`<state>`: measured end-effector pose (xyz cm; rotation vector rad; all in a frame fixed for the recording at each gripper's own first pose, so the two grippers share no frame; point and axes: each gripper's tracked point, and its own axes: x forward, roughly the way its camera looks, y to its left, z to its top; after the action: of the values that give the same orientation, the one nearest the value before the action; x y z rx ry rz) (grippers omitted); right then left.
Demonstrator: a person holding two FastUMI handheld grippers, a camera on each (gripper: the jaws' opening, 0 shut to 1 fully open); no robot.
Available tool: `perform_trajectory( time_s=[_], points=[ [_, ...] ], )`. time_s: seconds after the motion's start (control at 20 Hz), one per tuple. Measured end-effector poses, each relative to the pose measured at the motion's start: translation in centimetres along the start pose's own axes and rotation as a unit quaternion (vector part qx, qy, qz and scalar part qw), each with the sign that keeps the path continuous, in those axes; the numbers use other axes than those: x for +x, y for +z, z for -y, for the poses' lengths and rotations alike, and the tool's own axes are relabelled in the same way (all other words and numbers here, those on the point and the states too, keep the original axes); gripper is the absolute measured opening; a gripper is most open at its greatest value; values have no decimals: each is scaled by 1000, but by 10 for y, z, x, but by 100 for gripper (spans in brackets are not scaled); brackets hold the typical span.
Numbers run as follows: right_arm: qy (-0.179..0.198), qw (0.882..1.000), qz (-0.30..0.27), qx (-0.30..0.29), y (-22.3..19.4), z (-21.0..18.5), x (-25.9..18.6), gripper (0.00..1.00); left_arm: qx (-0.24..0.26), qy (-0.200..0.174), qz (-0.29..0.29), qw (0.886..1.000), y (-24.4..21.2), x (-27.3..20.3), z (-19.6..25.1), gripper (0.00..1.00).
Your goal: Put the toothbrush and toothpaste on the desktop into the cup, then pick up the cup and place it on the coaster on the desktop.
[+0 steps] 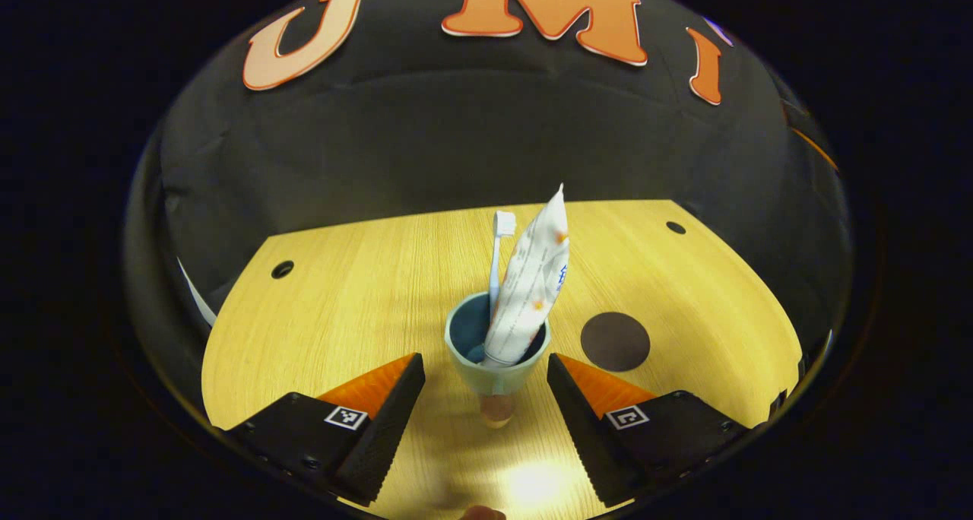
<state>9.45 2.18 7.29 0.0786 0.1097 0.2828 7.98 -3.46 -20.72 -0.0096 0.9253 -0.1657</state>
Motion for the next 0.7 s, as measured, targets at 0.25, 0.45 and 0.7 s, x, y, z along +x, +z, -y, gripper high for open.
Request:
perform_trajectory(
  time_s=[0.25,0.45,0.7],
  points=[
    [5,1000,15,-3,16,11,-32,95,-16,-5,-85,996,-5,7,-3,98],
    [1,1000,21,-12,16,19,-48,96,-8,9,-124,992,-9,10,1,98],
    [4,1000,17,-12,7,22,-60,96,-13,38,-156,987,-16,18,-2,88]
  ],
)
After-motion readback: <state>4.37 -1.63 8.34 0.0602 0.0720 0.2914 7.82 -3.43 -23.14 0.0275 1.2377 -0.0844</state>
